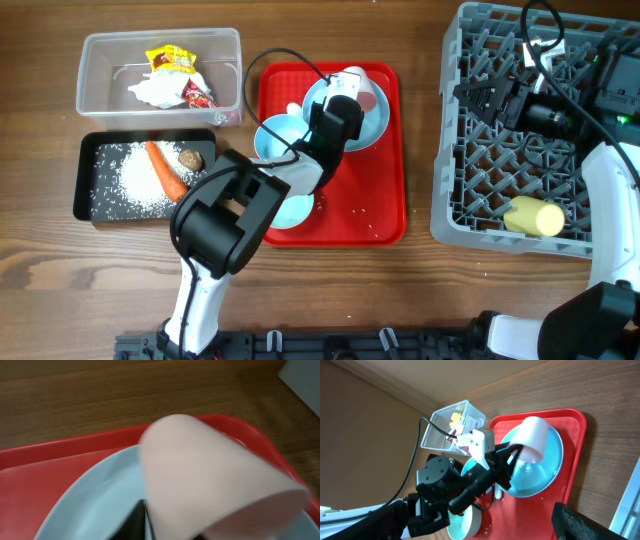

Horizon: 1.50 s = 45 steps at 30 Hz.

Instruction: Sort waste into correct bins and load items into the dishwasher rack

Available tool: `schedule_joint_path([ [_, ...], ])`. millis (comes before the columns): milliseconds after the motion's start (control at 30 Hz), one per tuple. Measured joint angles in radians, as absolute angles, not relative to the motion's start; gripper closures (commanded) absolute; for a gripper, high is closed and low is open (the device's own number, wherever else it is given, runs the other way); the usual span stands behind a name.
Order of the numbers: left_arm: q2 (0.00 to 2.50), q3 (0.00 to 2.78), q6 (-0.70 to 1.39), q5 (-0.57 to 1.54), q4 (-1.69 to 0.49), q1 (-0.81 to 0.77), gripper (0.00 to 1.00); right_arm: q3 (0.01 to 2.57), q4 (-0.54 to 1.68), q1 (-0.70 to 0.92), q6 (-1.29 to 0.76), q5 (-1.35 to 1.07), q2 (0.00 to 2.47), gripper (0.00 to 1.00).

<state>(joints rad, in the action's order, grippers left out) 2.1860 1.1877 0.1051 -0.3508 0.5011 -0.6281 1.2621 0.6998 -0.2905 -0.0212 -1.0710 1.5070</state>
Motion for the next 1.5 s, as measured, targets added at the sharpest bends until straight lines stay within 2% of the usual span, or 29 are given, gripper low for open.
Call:
schedule_joint_path([
  [233,2.167,1.188,0.110,-0.397,0.463,-0.651,0.96,1.262,0.701,-0.290,-0.021,-1.050,1.507,0.06],
  [500,1.798,1.190,0.126,-0.325,-0.037,-0.678,0.96,1.262,0.730,-0.290,0.003,-1.046,1.507,0.04],
  [600,1.613,1.192,0.134,-0.110,-0.180,-0.618,0.96,1.262,0.756,-0.284,0.032,-1.047,1.507,0.02],
  [700,1.523,1.192,0.138,0.234,-0.224,-0.482,0.96,1.262,0.798,-0.249,0.104,-1.069,1.507,0.00],
  [867,1.522,1.192,0.141,0.865,-0.232,-0.218,0.96,1.262,0.809,-0.163,0.245,-1.158,1.507,0.00],
  [1033,1.526,1.192,0.141,1.237,-0.232,-0.135,0.96,1.262,0.767,-0.040,0.340,-1.272,1.507,0.00],
  [1200,1.526,1.192,0.140,1.353,-0.231,-0.146,0.96,1.261,0.578,0.097,0.316,-1.310,1.507,0.00],
  [1300,1.526,1.192,0.141,1.368,-0.232,-0.149,0.96,1.261,0.452,0.124,0.247,-1.340,1.507,0.00],
  [1500,1.526,1.192,0.141,1.376,-0.232,-0.168,0.96,1.261,0.384,0.188,0.190,-1.369,1.507,0.00],
])
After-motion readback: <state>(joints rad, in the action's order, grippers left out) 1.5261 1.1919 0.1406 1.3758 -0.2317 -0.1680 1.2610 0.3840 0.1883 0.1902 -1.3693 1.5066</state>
